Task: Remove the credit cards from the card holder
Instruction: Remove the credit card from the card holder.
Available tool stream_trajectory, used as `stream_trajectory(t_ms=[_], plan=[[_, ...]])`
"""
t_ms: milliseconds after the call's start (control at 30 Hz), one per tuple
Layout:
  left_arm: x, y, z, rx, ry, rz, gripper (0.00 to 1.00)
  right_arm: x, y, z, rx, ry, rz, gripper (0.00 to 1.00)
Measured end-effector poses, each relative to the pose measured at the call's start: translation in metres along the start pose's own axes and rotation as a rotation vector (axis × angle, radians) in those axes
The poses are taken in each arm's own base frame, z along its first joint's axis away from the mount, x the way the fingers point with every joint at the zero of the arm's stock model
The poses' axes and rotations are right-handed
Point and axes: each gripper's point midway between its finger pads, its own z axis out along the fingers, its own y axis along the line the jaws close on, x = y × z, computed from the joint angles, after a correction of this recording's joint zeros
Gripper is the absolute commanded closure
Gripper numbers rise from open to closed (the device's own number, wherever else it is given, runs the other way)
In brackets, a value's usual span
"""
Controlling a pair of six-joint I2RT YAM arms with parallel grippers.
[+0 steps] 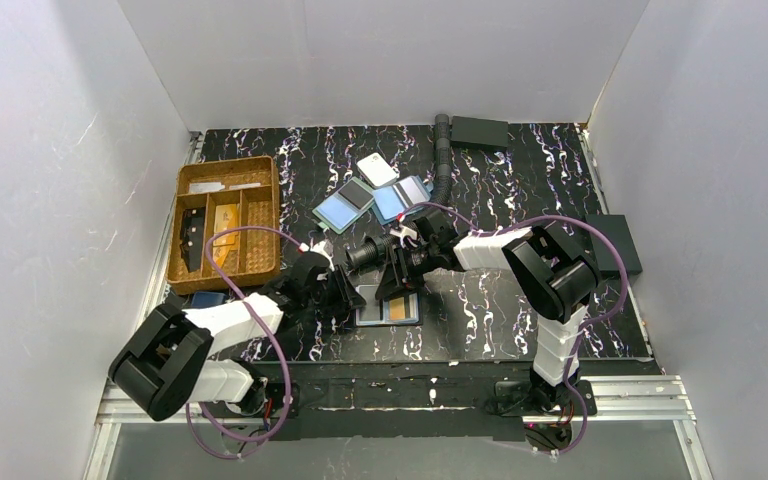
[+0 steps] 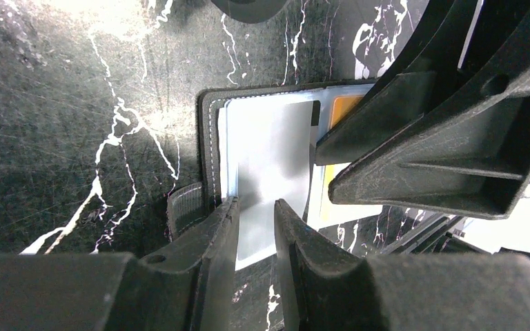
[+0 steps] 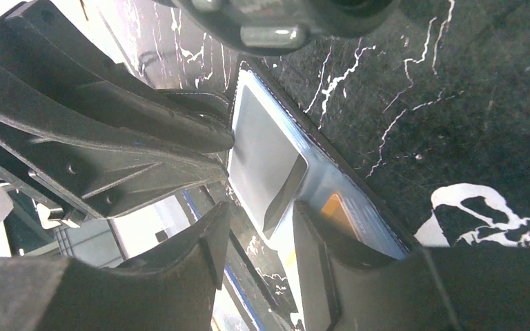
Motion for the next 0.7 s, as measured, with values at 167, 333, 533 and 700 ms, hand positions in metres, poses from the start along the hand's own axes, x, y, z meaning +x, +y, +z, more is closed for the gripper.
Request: stream_trajectory(t_ms=[167,333,533,700], plan=[[-0.001,-0.003,0.003,0.009,0.011,-0.005,0.76,-0.001,0.003,0.000,-0.009,0.003,0.000,0.44],[-0.001,-0.006,0.007,0.016,0.022,-0.012,0.77,-0.001,0.003,0.000,-0.010,0.003,-0.001,0.45],[-0.001,-0.007,0.009,0.020,0.029,-0.025,0.79,-0.001,0.003,0.000,-0.003,0.003,0.003,0.52],[-0.001,-0.008,0.010,0.023,0.028,-0.037,0.79,-0.001,-0.011,0.001,0.043,-0.005,0.013,0.86]])
